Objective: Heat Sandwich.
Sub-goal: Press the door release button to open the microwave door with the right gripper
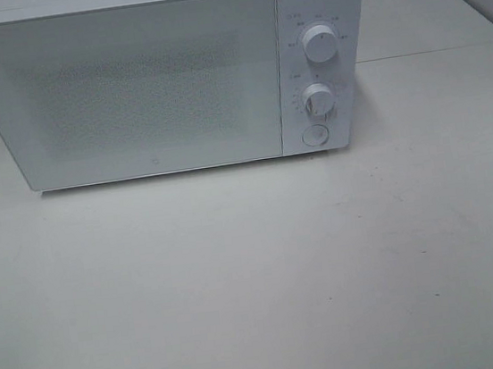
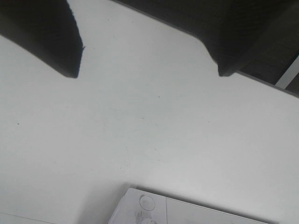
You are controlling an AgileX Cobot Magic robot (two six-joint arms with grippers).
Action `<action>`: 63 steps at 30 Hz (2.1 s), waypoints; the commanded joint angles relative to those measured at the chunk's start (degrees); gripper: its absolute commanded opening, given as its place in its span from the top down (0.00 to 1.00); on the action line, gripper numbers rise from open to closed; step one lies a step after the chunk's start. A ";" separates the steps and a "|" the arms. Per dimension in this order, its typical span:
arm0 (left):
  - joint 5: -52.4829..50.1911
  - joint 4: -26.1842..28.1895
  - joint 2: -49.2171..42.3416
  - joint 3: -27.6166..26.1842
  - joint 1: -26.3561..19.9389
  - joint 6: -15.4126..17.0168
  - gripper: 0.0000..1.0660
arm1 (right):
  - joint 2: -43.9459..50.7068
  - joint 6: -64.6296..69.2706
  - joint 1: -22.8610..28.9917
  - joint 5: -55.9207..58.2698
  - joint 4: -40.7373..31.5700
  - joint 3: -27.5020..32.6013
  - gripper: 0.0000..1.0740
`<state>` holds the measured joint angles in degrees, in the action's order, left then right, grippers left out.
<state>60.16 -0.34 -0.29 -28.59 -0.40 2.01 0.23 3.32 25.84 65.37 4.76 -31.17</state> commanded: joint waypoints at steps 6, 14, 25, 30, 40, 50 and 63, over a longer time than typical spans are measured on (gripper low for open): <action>-0.80 0.00 -1.03 0.23 -0.17 0.06 0.23 | 1.55 1.72 -0.46 -5.61 2.01 2.01 0.30; -0.80 0.00 -0.92 0.23 -0.17 0.00 0.23 | 1.32 1.72 -0.46 -6.02 2.01 2.35 0.30; -0.80 0.00 -0.92 0.23 -0.17 -0.40 0.23 | 1.60 1.32 -4.30 -6.02 1.78 2.35 0.30; -0.80 0.00 -0.92 0.23 -0.17 -0.40 0.23 | 1.60 1.26 -11.40 -6.02 1.72 2.35 0.30; -0.80 0.00 -0.92 0.23 -0.17 -0.40 0.23 | 1.60 -1.72 -14.32 -6.02 -0.86 2.35 0.30; -0.80 0.00 -0.92 0.23 -0.17 -0.40 0.23 | 1.55 2.01 -14.32 -6.02 -2.41 2.35 0.30; -0.80 0.00 -0.92 0.23 -0.17 -0.40 0.23 | 1.55 1.72 -14.32 -6.02 -3.15 2.35 0.30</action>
<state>60.16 -0.34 -0.29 -28.59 -0.40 1.55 0.23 4.98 11.97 59.70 1.66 -29.05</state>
